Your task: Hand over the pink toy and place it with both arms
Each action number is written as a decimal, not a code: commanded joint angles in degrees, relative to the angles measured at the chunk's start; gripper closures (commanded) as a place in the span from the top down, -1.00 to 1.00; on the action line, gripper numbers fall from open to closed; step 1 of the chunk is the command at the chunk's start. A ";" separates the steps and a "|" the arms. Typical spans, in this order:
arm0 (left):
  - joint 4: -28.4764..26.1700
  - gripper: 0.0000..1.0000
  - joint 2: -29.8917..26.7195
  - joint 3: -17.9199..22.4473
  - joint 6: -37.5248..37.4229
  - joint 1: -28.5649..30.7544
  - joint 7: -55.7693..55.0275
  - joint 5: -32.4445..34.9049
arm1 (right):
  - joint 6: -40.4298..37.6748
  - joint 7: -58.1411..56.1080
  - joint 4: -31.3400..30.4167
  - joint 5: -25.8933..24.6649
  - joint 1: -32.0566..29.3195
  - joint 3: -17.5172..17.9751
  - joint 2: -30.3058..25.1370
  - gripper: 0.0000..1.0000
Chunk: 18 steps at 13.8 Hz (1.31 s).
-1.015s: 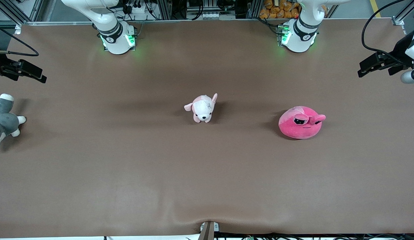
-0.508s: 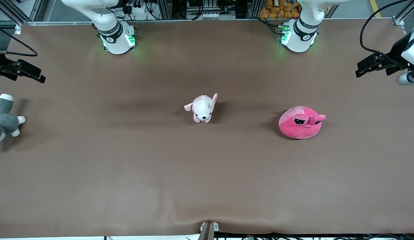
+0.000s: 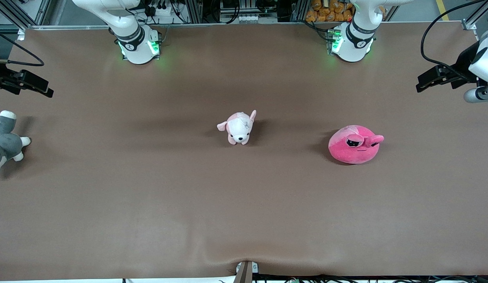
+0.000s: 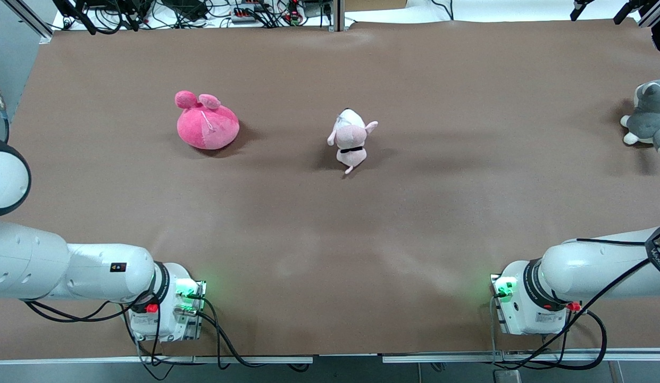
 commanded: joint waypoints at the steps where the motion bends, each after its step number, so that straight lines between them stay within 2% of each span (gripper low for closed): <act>1: -0.11 1.00 0.00 -0.67 -0.64 -0.06 -3.72 -0.85 | -0.26 -0.78 -0.44 -0.90 0.06 0.21 -1.09 1.00; 7: -3.09 1.00 -0.17 -1.19 0.33 0.73 -10.23 -0.94 | -0.17 -0.95 -0.43 -0.81 -0.20 0.03 -1.01 1.00; 14: -13.01 1.00 -1.66 -1.19 7.87 3.54 -16.74 -1.03 | 0.09 -0.95 -0.08 -0.72 -0.81 0.03 -1.00 1.00; 16: -15.92 1.00 -2.02 -1.19 11.12 5.47 -16.83 -3.82 | -0.52 -0.16 0.79 -0.46 -0.55 0.38 -1.09 1.00; 18: -16.28 1.00 -1.76 -1.19 12.10 6.79 -16.83 -6.38 | -0.96 -0.16 0.88 -0.46 -0.37 0.38 -1.09 1.00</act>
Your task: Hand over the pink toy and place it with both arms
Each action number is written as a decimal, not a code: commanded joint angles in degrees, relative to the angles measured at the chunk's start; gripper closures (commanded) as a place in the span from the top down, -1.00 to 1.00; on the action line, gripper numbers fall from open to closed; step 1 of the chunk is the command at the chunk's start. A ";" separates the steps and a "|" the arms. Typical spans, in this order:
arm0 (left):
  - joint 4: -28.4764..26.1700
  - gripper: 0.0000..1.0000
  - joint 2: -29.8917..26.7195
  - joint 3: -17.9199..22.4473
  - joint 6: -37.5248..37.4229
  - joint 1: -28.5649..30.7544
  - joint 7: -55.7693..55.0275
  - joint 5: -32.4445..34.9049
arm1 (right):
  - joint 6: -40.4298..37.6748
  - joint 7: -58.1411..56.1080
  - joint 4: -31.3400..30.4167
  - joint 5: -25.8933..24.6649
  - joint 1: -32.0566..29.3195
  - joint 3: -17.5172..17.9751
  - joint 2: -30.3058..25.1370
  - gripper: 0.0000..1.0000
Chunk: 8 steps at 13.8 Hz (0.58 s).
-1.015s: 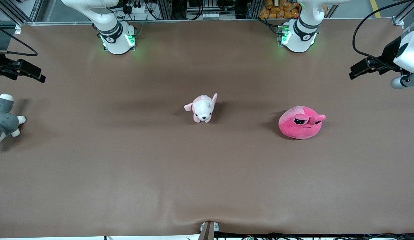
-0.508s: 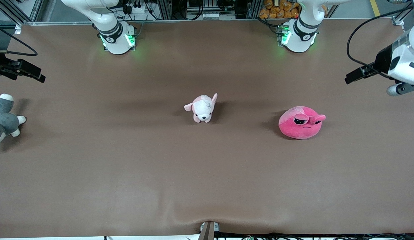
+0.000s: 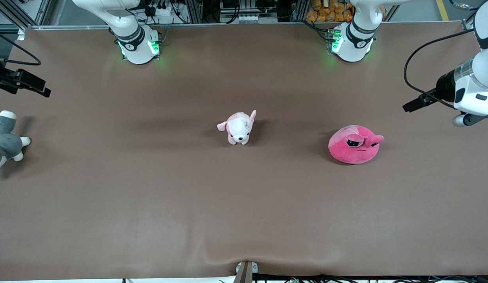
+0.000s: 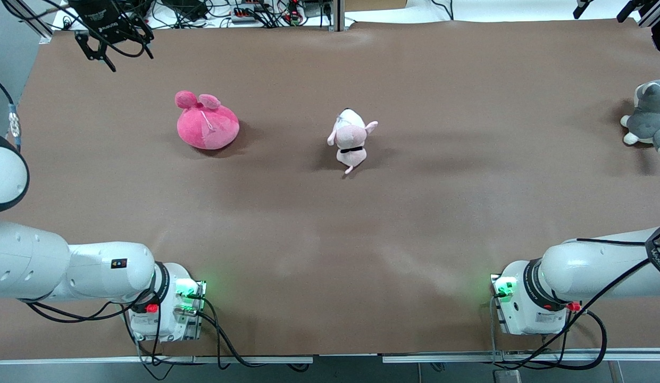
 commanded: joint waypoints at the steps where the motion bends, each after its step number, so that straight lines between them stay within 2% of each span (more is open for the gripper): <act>1: -2.39 1.00 -1.71 -0.29 2.10 1.43 -0.69 -2.33 | -0.61 -0.58 0.29 -0.52 -0.57 0.32 -0.87 1.00; 8: -3.26 1.00 1.01 -0.38 3.60 1.17 -12.63 -2.50 | -0.34 -0.84 0.81 -0.78 -0.92 0.06 -0.78 1.00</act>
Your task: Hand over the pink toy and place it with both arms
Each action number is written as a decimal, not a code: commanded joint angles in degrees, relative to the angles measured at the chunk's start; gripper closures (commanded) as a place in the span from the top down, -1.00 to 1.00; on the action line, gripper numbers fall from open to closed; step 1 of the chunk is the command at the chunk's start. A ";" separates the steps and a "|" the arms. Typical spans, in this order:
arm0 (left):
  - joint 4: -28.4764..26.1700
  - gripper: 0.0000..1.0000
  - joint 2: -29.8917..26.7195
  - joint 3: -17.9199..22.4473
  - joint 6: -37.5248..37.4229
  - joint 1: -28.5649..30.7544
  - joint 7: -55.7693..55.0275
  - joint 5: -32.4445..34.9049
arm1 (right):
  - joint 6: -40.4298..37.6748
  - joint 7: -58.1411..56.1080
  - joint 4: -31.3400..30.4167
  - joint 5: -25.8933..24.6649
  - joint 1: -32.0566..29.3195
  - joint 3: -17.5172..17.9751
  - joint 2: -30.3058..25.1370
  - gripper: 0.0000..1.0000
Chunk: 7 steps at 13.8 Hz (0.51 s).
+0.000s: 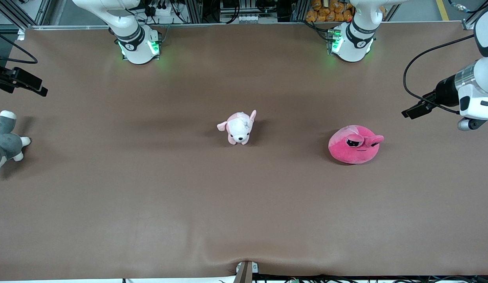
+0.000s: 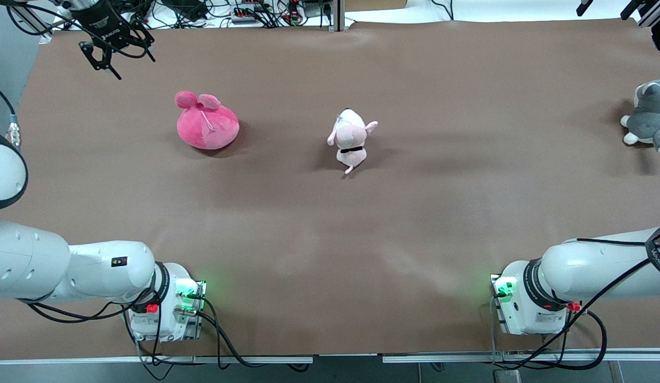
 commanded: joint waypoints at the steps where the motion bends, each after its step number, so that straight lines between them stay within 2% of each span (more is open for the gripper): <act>1: -0.57 1.00 1.16 -0.21 1.81 -0.02 -5.16 -1.02 | -0.35 -1.02 0.34 -0.87 -0.95 0.35 -0.71 1.00; 7: -0.31 1.00 2.75 -0.39 3.04 -0.73 -13.00 -1.11 | -0.17 -1.28 0.25 -1.22 -0.95 0.35 -0.80 1.00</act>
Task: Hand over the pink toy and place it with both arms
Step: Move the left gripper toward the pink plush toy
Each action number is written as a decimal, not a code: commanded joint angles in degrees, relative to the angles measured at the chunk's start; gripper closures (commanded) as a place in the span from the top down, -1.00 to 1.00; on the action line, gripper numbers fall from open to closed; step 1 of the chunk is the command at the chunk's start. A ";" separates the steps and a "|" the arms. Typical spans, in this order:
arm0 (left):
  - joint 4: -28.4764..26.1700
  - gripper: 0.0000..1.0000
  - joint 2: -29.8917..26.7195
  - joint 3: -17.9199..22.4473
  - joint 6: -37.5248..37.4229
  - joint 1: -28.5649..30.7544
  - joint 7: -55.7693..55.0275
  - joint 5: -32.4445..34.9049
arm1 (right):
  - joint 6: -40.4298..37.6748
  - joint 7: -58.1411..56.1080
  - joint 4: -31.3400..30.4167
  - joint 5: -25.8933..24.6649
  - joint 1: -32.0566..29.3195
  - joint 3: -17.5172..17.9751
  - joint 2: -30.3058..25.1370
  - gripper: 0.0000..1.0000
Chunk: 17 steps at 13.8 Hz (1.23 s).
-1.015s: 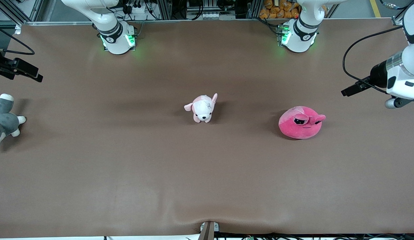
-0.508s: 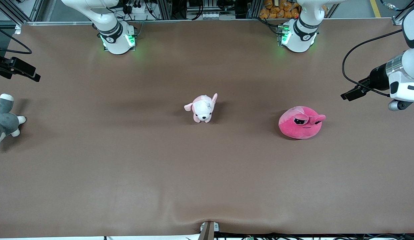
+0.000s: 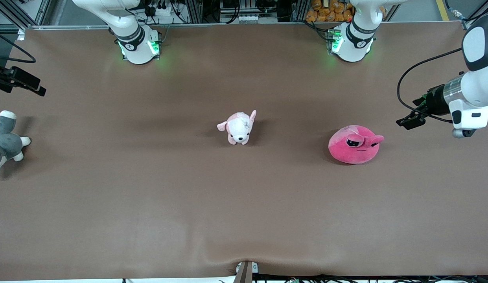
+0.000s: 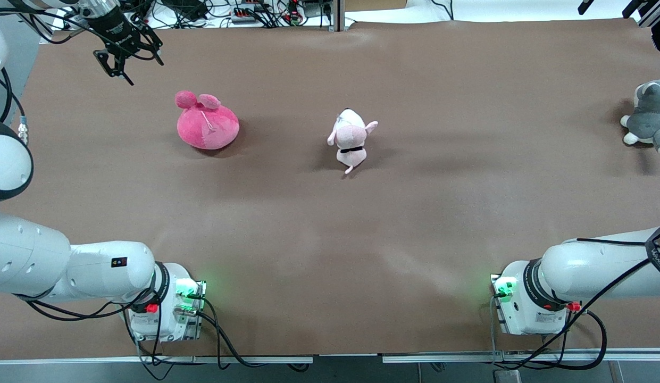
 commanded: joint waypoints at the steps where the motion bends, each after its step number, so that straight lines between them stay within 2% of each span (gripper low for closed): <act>1: -0.07 1.00 0.06 -0.11 0.97 -0.11 -3.21 -1.04 | -0.17 -1.58 -0.03 -1.49 -0.91 0.16 -0.80 1.00; 8: 0.37 1.00 0.85 -0.20 0.97 -0.73 -7.88 -1.22 | -0.09 -2.38 -0.03 -1.49 -1.00 -0.28 -0.54 1.00; 13: 2.13 1.00 2.08 -0.11 0.97 -1.69 -18.93 -2.45 | -0.17 -2.29 -0.29 -1.49 -0.56 -0.10 -0.54 1.00; 17: 4.76 1.00 4.10 -0.11 0.45 -1.87 -23.61 -2.36 | -0.17 -2.38 -0.38 -1.49 -0.56 -0.19 -0.54 1.00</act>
